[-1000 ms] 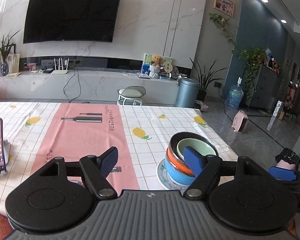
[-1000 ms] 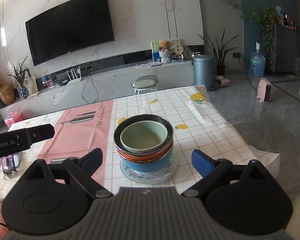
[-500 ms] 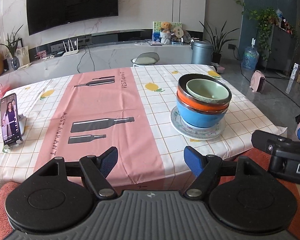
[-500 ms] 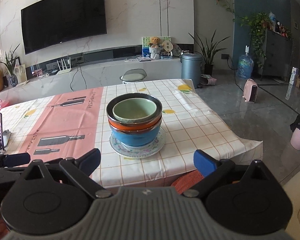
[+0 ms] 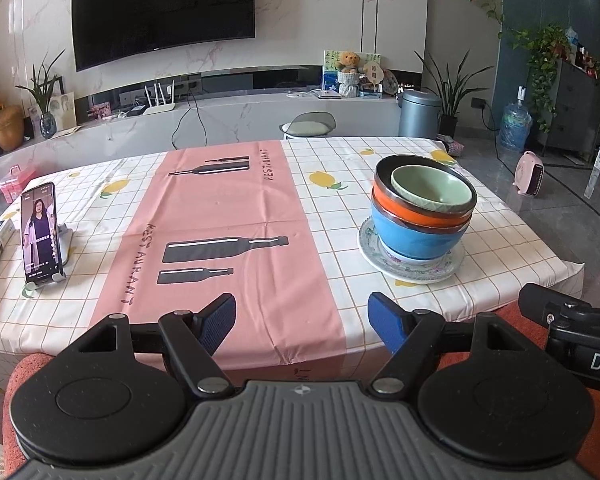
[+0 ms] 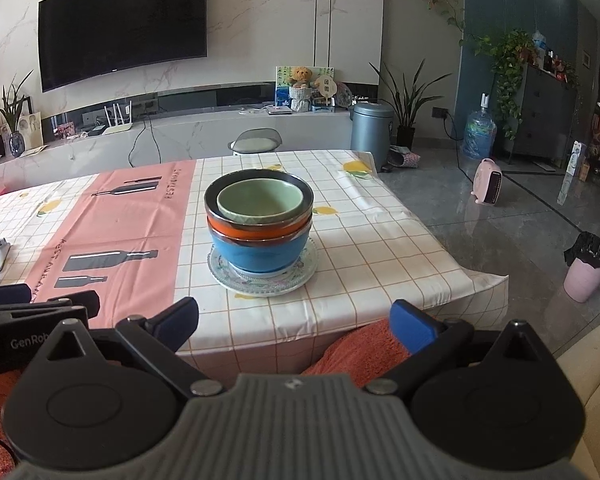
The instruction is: Organize plates and bowls
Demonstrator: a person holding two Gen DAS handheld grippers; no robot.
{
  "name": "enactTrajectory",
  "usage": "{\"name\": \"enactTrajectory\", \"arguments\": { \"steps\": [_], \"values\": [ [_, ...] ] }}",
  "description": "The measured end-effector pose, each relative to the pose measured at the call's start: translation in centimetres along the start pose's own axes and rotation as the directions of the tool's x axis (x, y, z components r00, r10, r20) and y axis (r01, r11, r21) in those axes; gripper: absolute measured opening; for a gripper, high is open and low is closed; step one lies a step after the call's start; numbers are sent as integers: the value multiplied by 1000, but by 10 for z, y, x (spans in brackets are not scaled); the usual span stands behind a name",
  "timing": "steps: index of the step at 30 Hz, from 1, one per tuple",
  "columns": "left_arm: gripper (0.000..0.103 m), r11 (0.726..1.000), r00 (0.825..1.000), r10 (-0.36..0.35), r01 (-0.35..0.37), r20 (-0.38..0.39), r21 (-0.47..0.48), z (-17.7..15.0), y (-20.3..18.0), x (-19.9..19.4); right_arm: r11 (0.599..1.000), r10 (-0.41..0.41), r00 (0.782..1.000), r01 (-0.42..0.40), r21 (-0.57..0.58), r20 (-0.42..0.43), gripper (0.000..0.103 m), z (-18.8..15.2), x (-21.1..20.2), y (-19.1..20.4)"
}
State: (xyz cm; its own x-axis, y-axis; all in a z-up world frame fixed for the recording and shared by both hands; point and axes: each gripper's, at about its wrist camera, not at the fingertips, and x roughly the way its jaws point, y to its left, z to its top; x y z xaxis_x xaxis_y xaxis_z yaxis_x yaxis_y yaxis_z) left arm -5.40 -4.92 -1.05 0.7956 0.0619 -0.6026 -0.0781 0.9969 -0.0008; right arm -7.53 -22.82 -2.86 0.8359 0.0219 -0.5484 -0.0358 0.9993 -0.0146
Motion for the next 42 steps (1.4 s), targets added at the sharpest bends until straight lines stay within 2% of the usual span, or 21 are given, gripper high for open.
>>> {"name": "enactTrajectory", "arguments": {
  "steps": [18, 42],
  "values": [
    [88, 1000, 1000, -9, 9, 12, 4, -1, 0, -1, 999, -7, 1000, 8, -35, 15, 100, -1, -5, 5],
    [88, 1000, 1000, -16, 16, 23, 11, 0, -2, -5, 999, -5, 1000, 5, -34, -8, 100, -3, 0, 5]
  ]
}}
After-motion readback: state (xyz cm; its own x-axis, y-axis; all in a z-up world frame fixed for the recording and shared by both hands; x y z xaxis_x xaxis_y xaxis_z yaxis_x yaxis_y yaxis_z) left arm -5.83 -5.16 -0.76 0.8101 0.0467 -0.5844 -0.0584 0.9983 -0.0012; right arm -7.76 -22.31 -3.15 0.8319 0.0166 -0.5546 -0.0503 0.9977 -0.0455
